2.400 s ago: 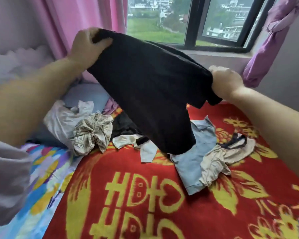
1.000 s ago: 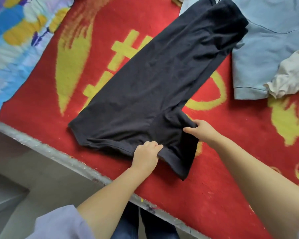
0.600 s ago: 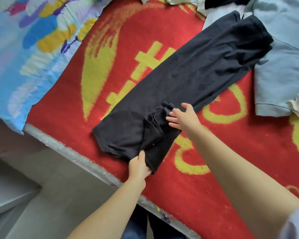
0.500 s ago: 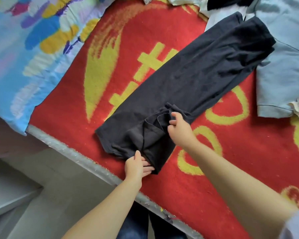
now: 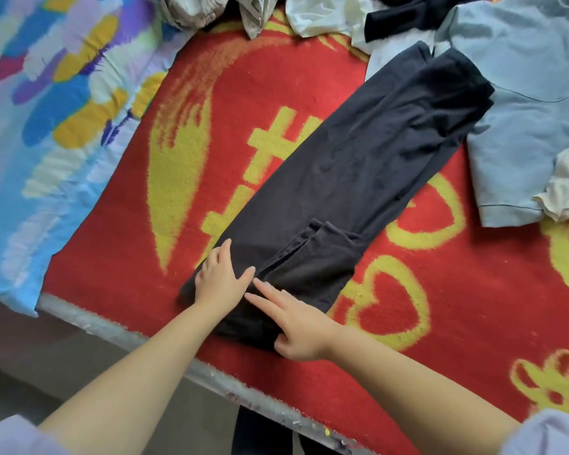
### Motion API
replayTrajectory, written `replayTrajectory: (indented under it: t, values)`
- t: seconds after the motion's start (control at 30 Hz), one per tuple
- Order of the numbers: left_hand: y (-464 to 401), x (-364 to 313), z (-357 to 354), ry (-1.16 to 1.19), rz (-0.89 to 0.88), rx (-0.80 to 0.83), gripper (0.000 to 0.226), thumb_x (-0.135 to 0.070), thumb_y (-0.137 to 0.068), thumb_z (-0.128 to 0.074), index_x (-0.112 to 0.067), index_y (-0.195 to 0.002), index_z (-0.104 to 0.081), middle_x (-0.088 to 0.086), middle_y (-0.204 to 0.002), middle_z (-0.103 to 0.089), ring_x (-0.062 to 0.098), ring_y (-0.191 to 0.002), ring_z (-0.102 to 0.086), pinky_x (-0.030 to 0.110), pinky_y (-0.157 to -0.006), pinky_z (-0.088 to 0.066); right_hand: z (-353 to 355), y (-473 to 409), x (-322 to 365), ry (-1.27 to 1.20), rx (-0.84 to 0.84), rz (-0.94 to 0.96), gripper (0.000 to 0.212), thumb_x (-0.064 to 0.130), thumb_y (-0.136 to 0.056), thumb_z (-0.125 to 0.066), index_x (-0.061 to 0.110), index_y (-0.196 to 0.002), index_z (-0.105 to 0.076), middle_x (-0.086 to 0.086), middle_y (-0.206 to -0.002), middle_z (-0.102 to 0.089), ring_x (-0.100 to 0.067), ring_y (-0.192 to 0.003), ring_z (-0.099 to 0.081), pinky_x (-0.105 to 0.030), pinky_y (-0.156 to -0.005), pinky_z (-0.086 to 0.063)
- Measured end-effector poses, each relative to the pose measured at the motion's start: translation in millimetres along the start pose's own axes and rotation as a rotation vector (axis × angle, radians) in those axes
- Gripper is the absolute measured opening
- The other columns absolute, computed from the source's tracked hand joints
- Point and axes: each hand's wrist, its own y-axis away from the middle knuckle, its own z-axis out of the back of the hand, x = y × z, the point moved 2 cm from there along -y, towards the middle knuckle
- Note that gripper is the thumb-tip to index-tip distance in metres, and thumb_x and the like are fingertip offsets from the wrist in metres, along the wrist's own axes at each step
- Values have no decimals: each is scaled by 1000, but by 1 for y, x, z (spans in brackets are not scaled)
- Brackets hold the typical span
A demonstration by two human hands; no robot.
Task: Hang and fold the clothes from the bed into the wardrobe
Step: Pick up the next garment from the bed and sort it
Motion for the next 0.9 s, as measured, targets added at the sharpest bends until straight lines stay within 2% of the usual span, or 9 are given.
replayTrajectory:
  t: [0.03,0.1,0.17,0.27,0.37,0.47,0.57,0.73,0.9]
  values:
    - [-2,1,0,-3,29,11,74,-42,-93,-53,-18,-151,-15,8,-154,-23,26,-142,-23,43,-110,-25,6,0,6,-30,-16,41,88,7,-80,-52,28,-154,-10,6,-161,8,-22,-122,-49,-38,-104,-41]
    - [-4,2,3,26,40,-47,67,-34,-95,-51,-14,-151,-19,12,-153,-26,29,-141,-25,44,-111,-25,12,3,9,-5,-77,78,80,7,-82,-49,29,-153,-18,8,-162,-4,-19,-86,-60,-32,-79,-50]
    - [-3,-1,10,44,-56,-211,56,-21,-95,-52,-8,-145,-32,15,-147,-36,32,-136,-33,46,-109,-28,13,8,-3,86,-268,46,69,9,-82,-44,19,-149,-31,-2,-158,-25,-24,-113,-59,-36,-91,-49]
    - [10,-28,13,-67,-463,-439,46,-18,-87,-53,-7,-131,-48,13,-134,-49,30,-125,-44,51,-106,-33,19,14,-52,329,-431,-241,65,18,-77,-59,15,-141,-45,-8,-148,-43,-26,-136,-41,-58,-102,-41]
    - [43,-65,-21,-240,-915,-192,40,-34,-84,-50,-13,-118,-55,6,-118,-56,26,-111,-53,45,-102,-35,45,21,-99,478,-322,-491,69,27,-80,-70,22,-143,-43,-8,-153,-35,-29,-142,-30,-69,-103,-28]
    - [69,-72,-71,-591,-735,306,88,-60,-88,-44,-9,-152,-12,14,-154,-22,31,-141,-25,51,-113,-19,69,27,-129,510,-119,-485,61,35,-100,-40,37,-152,-8,1,-162,5,-24,-149,4,-64,-111,-11]
    - [82,-64,-95,-701,-466,328,97,-46,-93,-50,-5,-149,18,14,-154,28,26,-147,12,63,-113,-7,76,27,-130,498,-17,-500,58,36,-103,-31,41,-151,2,5,-160,17,-25,-148,14,-62,-112,-10]
    - [96,-68,-91,-547,-403,242,75,-3,-88,-57,9,-148,-12,24,-149,12,36,-145,-12,55,-111,-28,71,26,-124,447,-48,-490,61,30,-101,-34,36,-152,-1,-2,-160,16,-28,-147,13,-55,-116,-15]
    - [118,-52,-76,-783,-304,612,70,3,-96,-34,3,-148,14,24,-155,20,32,-146,14,51,-117,-14,72,37,-97,335,-9,-355,54,30,-99,-37,30,-151,-22,-3,-161,-9,-19,-147,-12,-39,-112,-30]
